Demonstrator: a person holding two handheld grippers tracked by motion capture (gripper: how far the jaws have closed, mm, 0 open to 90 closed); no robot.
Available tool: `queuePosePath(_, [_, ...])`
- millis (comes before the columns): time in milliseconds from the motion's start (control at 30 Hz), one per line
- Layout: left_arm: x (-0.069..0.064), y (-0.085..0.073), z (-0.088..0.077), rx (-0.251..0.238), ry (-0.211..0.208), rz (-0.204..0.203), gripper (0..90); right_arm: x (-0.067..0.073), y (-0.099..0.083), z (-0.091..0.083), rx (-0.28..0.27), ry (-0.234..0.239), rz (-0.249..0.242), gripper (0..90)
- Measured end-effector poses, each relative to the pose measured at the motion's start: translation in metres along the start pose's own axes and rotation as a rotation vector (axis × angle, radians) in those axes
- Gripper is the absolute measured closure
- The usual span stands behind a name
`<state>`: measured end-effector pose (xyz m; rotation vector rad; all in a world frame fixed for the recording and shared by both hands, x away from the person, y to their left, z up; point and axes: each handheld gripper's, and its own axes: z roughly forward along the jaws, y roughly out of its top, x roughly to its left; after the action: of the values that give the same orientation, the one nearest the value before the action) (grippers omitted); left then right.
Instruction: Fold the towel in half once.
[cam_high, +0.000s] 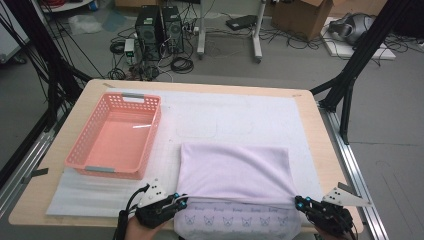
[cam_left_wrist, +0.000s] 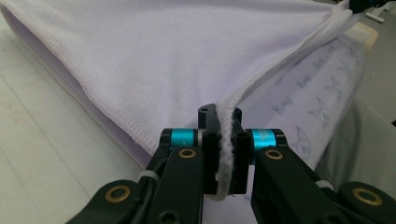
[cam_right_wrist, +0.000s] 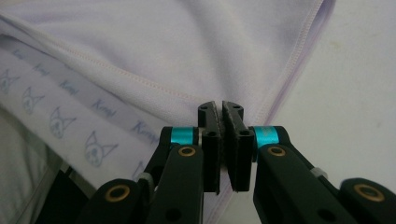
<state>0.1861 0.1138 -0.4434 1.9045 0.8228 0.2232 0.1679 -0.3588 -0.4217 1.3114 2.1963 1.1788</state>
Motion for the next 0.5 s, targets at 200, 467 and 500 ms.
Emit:
queuePosePath(200, [-0.013, -0.011, -0.012, 0.028, -0.019, 0.008, 86.9, 0.013, -0.007, -0.01, 0.028, -0.007, -0.009, 85.6])
queuePosePath(467, [0.0, 0.001, -0.015, -0.05, -0.032, -0.035, 48.8, 0.007, 0.0, -0.02, -0.086, 0.006, 0.044, 64.9])
queuePosePath(500, [0.003, 0.005, -0.014, -0.062, -0.031, -0.038, 46.0, 0.006, 0.002, -0.021, -0.105, 0.0, 0.049, 65.5])
